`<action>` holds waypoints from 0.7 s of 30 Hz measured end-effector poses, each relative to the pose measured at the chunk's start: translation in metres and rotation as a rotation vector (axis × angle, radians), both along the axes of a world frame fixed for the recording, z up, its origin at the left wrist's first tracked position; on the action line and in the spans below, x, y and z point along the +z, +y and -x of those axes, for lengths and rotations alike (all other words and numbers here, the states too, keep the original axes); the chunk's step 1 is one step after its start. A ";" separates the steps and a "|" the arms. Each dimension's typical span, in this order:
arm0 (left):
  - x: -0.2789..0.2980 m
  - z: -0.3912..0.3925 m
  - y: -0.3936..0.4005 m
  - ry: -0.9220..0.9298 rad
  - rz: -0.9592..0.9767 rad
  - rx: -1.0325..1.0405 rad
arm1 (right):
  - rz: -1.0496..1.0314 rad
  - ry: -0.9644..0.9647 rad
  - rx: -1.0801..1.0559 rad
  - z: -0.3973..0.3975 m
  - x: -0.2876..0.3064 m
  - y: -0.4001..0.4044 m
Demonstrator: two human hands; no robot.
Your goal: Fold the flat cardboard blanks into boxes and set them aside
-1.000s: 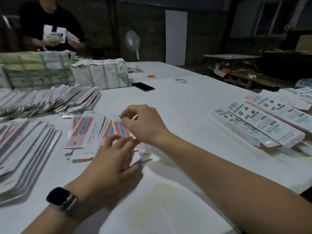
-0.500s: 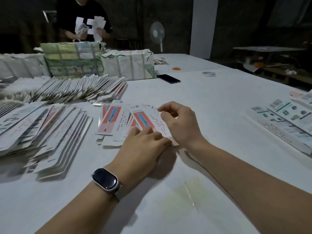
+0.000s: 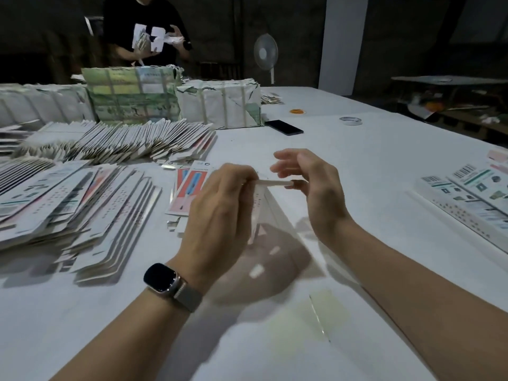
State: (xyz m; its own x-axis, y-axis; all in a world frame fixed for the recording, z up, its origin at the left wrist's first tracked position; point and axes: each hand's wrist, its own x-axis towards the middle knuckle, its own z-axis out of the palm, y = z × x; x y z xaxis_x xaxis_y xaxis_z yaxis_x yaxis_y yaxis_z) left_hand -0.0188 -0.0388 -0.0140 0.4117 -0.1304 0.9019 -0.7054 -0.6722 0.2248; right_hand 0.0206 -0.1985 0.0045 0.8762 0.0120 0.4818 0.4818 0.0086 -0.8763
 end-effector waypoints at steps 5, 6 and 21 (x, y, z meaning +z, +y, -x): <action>0.009 -0.002 0.000 0.106 0.492 -0.152 | 0.289 -0.145 0.250 0.007 -0.008 0.005; 0.011 -0.003 0.001 0.133 0.578 -0.195 | 0.387 -0.213 0.211 0.007 -0.009 0.005; 0.001 0.001 -0.007 0.607 0.568 -0.579 | 0.586 -0.706 -0.134 0.010 -0.016 0.014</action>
State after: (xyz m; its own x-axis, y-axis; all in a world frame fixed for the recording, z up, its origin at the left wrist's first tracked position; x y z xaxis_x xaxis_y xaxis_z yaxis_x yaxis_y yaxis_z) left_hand -0.0193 -0.0458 -0.0128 0.8310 -0.0721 0.5515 -0.5488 0.0552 0.8341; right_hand 0.0108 -0.1846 -0.0119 0.3938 0.3418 0.8533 0.8702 -0.4376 -0.2263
